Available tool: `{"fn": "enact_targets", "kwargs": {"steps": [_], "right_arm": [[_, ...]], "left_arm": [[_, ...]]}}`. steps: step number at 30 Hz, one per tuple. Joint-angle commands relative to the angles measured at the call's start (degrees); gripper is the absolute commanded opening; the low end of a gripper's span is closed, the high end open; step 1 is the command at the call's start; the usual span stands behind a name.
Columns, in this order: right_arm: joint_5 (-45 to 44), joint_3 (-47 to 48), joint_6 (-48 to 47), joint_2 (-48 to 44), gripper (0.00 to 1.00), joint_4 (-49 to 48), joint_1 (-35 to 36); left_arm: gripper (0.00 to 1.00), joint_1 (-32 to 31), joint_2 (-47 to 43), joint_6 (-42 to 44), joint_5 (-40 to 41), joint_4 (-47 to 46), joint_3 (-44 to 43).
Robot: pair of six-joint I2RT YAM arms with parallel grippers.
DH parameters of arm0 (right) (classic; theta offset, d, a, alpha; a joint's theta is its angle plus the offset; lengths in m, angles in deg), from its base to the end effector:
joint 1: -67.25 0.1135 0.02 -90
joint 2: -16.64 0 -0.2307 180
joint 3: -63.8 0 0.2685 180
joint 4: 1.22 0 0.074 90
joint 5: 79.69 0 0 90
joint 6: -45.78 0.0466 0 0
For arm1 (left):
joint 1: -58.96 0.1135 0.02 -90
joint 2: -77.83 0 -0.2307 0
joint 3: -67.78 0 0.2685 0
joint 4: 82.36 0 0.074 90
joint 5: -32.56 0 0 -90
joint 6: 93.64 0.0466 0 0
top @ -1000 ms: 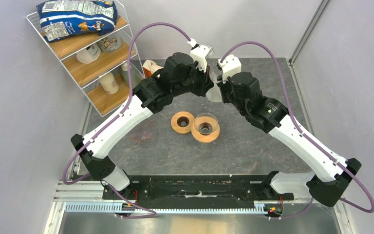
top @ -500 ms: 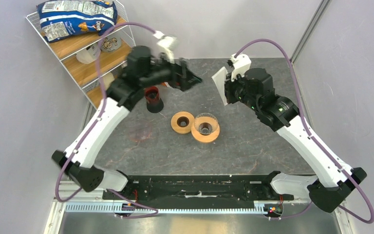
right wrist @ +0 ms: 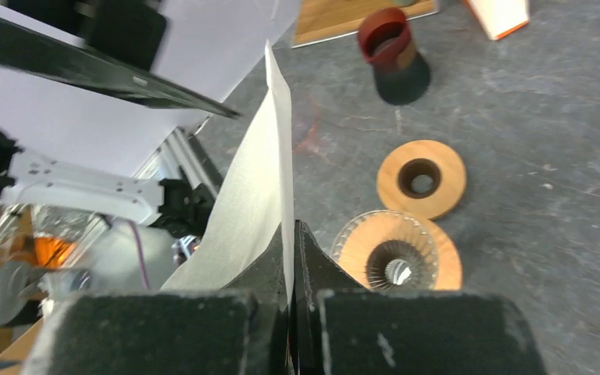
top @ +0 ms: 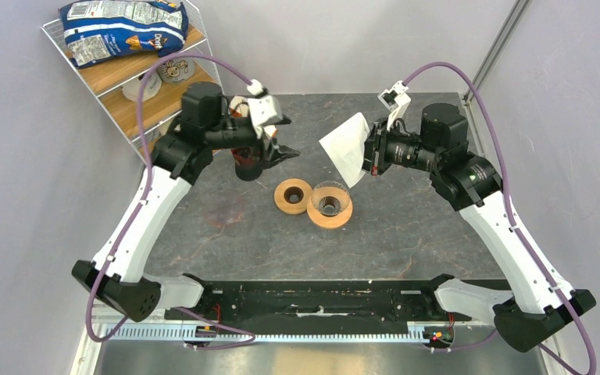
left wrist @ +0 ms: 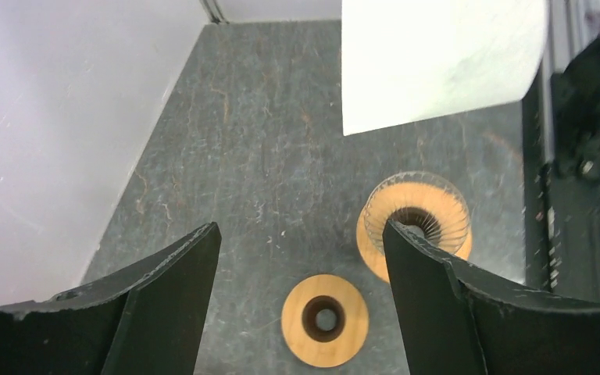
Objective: Place the coffee filter in the dripper
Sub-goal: Adjust the coffee filter.
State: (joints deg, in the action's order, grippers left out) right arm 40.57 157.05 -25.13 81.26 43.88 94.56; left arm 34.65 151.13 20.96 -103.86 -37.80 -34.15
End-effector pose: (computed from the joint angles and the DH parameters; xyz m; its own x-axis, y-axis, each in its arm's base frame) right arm 0.2259 0.1431 0.4182 -0.5081 0.0556 -0.8595 -0.6979 0.5583 0.4486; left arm 0.2517 -0.1507 0.4340 0.1550 0.2449 -0.9571 0.9394 0.2634 0.2195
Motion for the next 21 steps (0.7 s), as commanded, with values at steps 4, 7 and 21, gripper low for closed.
{"fn": "enact_targets", "kwargs": {"steps": [4,7,21], "right_arm": [[11.66,2.81,2.91,1.11,0.00,0.18,-0.41],[12.35,2.81,3.26,1.87,0.00,0.60,-0.36],[14.47,1.94,5.46,2.98,0.00,-0.18,-0.35]], "left_arm": [[0.81,-8.84,2.85,26.21,7.77,8.26,-3.07],[0.79,-12.29,3.77,26.39,10.83,8.26,-4.04],[0.61,-17.26,4.89,26.01,16.03,6.00,-4.77]]}}
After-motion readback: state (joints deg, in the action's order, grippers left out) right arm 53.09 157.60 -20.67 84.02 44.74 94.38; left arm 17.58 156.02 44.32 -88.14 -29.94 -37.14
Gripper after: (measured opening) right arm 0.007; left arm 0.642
